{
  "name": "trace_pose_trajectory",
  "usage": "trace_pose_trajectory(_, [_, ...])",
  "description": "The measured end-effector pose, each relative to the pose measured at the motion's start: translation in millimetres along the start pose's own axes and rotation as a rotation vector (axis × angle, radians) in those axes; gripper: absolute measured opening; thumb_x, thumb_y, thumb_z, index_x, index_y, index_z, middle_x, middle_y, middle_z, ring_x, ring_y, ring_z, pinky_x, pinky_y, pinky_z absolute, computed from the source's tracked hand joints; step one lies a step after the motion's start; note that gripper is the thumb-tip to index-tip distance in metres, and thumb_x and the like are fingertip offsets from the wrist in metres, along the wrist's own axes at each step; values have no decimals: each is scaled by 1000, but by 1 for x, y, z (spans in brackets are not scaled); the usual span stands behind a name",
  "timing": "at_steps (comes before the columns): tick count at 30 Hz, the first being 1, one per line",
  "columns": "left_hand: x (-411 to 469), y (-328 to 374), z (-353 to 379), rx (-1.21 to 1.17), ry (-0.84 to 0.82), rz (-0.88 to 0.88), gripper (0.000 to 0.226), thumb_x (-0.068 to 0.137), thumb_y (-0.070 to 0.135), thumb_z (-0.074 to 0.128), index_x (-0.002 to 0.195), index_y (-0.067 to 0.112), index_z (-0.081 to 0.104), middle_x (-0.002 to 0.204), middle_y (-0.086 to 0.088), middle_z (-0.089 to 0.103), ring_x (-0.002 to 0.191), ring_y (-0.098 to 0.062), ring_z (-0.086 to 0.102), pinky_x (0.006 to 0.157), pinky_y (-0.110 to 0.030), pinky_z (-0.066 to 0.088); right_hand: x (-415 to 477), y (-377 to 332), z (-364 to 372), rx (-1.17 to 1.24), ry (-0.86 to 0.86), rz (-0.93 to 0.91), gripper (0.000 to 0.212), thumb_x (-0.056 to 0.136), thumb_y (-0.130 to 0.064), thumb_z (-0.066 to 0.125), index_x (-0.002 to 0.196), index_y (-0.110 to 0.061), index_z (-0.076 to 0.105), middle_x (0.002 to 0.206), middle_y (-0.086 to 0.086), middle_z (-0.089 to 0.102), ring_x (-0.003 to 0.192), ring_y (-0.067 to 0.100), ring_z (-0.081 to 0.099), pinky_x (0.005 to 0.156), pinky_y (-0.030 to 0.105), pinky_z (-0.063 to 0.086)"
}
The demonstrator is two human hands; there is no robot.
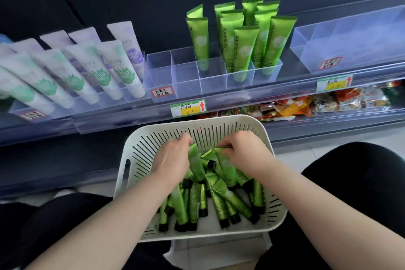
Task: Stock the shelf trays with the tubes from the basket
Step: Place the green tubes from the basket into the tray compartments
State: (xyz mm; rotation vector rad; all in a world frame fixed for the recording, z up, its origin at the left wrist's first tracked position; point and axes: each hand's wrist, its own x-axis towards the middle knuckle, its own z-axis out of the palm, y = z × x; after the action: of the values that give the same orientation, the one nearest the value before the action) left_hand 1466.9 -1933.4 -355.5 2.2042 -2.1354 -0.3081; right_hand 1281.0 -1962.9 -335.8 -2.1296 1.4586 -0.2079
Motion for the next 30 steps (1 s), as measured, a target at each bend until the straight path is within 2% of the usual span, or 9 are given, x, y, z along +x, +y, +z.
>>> trace_pose_trajectory(2, [9,0,-24,11,135,27,37,93,2,52,124,22,54,104,-2,66,96,-21,58,76,-33,46,2,-7,-20,-2,51,-21,24,88,-17,62,110,-20,72,104,-1,72,98,19,64,88,31,50])
trace_pose_trajectory(4, [18,3,-53,41,238,68,41,91,1,53,125,22,57,115,-1,66,106,-23,54,82,-36,44,6,-14,-44,-19,137,-43,24,87,-18,63,108,-22,72,102,-2,72,97,19,64,86,32,50])
trace_pose_trajectory(10, [36,33,-138,-27,489,119,27,98,16,49,117,26,65,112,0,68,100,-26,62,79,-36,45,11,-34,-103,4,364,-118,18,89,-18,61,103,-21,72,98,-1,72,94,22,63,79,37,52])
trace_pose_trajectory(16, [74,57,-195,-221,659,164,28,96,19,50,112,24,72,109,0,71,103,-25,62,89,-39,48,10,-43,-130,-30,498,-156,18,92,-23,57,104,-29,69,102,-7,67,94,17,60,74,37,53])
trace_pose_trajectory(20, [101,69,-206,-209,688,161,31,95,17,46,112,24,72,108,0,70,102,-24,61,87,-36,47,11,-39,-137,-59,520,-137,20,94,-25,55,109,-30,67,107,-10,66,99,14,58,76,34,51])
trace_pose_trajectory(30, [133,72,-173,-184,589,189,29,97,15,49,112,18,72,106,-7,68,96,-30,61,80,-40,51,15,-27,-150,-104,572,-116,19,93,-25,57,106,-32,68,103,-12,68,100,14,56,77,36,51])
